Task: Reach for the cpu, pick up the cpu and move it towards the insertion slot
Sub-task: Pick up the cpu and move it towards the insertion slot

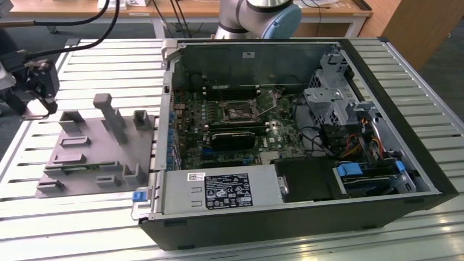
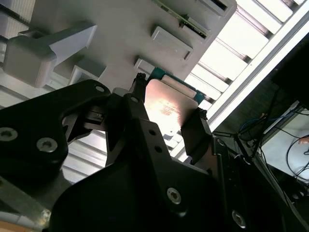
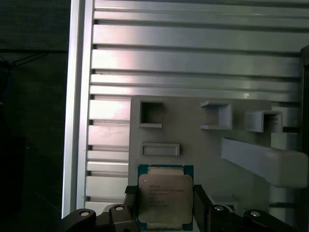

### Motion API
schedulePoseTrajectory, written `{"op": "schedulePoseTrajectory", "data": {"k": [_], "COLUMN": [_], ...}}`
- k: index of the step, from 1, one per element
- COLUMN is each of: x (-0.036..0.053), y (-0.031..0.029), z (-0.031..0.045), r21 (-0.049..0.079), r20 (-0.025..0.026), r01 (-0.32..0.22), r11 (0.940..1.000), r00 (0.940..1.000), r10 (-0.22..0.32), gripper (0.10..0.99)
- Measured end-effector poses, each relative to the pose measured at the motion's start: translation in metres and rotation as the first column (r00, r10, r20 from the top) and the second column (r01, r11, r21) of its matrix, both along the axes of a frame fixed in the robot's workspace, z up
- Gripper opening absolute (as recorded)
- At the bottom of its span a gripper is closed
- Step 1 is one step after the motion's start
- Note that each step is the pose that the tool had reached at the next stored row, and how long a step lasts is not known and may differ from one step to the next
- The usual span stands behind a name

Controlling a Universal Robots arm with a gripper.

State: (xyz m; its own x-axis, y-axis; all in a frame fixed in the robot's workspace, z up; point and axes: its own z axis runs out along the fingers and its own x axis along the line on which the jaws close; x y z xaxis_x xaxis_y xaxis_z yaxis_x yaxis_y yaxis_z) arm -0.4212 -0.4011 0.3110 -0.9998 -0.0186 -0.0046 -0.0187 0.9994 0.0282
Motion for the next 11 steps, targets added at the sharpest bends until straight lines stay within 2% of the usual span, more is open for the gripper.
{"op": "schedulePoseTrajectory", "data": {"k": [11], "x": [0.0000], "y": [0.0014], "z": [0.0140], "r21": [-0.003], "r20": [0.0000], "r01": [0.000], "r11": [1.0000], "r00": [1.0000], "r10": [0.000], "gripper": [0.545]}}
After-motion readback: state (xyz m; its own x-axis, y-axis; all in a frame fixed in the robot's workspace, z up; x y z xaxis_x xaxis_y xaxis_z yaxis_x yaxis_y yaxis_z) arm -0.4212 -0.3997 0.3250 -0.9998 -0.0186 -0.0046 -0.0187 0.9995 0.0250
